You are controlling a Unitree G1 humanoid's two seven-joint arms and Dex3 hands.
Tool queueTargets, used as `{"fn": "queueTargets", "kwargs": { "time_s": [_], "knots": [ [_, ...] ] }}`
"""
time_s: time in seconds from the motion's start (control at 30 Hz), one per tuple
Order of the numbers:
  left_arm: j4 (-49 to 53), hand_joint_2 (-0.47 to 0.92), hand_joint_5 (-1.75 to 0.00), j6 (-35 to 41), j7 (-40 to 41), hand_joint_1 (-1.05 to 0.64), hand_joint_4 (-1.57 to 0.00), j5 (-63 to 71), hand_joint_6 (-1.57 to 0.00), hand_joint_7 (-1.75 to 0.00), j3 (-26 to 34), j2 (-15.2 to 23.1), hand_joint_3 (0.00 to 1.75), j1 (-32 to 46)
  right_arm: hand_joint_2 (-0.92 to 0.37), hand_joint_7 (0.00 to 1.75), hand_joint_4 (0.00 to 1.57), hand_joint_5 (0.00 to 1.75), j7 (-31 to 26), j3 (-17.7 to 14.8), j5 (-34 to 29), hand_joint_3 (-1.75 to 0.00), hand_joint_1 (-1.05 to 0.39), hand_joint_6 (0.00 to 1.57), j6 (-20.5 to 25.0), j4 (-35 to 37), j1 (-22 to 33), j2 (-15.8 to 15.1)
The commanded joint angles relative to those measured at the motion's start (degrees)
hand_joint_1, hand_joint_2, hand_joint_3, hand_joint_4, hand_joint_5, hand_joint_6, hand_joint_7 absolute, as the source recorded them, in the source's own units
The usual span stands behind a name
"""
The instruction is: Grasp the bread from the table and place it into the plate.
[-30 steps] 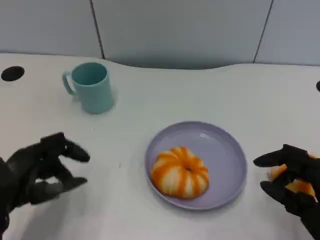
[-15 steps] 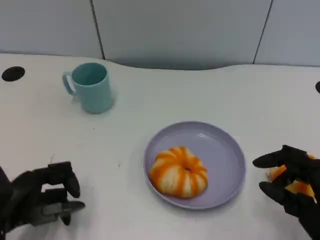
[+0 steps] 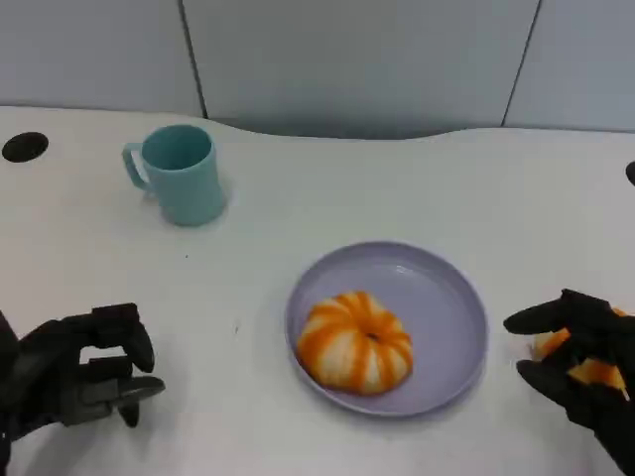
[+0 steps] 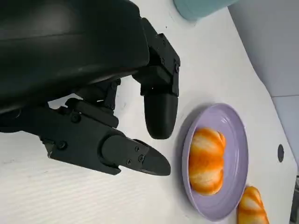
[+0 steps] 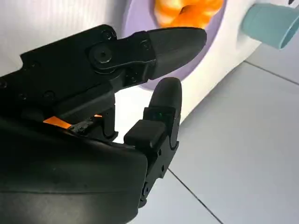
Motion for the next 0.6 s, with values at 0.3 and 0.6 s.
{"fn": "queueTargets", "kwargs": {
  "time_s": [0.3,0.6],
  "knots": [
    [6.22,0.86,-1.75,-0.5,-1.52,-0.35,-0.71,-0.19,-0.56,-1.75,-0.72,-1.41,0.01,-4.49,-0.92,0.71,0.73,1.17,-0.22,-1.59,1.23,-0.17,-0.25,0.75,-4.33,7.95,-4.76,-2.25],
    [8.29,0.87,-1.75,-3.02,-2.61,-0.34,-0.7,0.85,-0.55,-1.75,-1.0,-1.03,0.02,-5.62,-0.92,0.7,0.73,1.16,-0.89,-1.6,1.05,-0.17,-0.26,0.76,-7.03,10.76,-5.92,-2.22]
  ]
}}
